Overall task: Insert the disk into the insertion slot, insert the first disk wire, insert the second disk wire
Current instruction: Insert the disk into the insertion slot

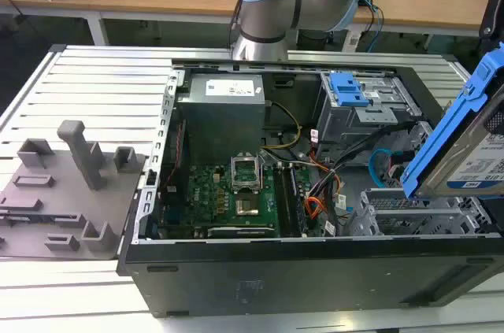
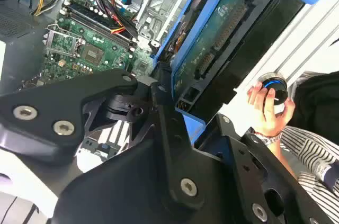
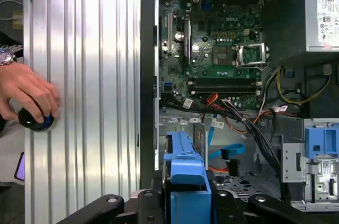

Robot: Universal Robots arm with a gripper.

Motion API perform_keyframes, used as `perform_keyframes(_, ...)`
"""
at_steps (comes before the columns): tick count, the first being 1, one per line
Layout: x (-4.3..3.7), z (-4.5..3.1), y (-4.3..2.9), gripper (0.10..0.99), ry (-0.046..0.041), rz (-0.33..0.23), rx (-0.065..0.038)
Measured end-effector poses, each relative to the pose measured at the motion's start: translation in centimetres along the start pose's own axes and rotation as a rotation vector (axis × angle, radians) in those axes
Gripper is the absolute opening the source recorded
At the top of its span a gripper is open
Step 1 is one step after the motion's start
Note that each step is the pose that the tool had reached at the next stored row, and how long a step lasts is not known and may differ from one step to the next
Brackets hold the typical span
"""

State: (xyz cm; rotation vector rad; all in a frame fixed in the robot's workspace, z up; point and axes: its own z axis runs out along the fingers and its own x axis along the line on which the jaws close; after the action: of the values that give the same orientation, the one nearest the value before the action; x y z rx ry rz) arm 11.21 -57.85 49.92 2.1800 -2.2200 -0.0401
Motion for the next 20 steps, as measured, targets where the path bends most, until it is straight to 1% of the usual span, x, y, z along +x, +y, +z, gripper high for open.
perform_keyframes(1,0.0,0.01,0.03,0.365,0.0001,0.0,0.0)
perform_keyframes(4,0.0,0.67,0.08,0.365,-0.0001,0.0,0.0)
perform_keyframes(7,0.0,1.12,0.07,0.365,0.0,0.0,0.0)
perform_keyframes(12,0.0,1.61,0.08,0.365,0.0,0.0,0.0)
perform_keyframes(14,0.0,1.94,0.1,0.365,-0.0001,0.0,0.0)
perform_keyframes(18,-0.02,2.44,0.34,0.365,0.0002,0.0,0.0)
perform_keyframes(19,-0.07,2.5,0.46,0.365,-0.0001,0.0,0.0)
perform_keyframes(20,-0.48,2.53,0.49,0.365,0.0,0.0,0.0)
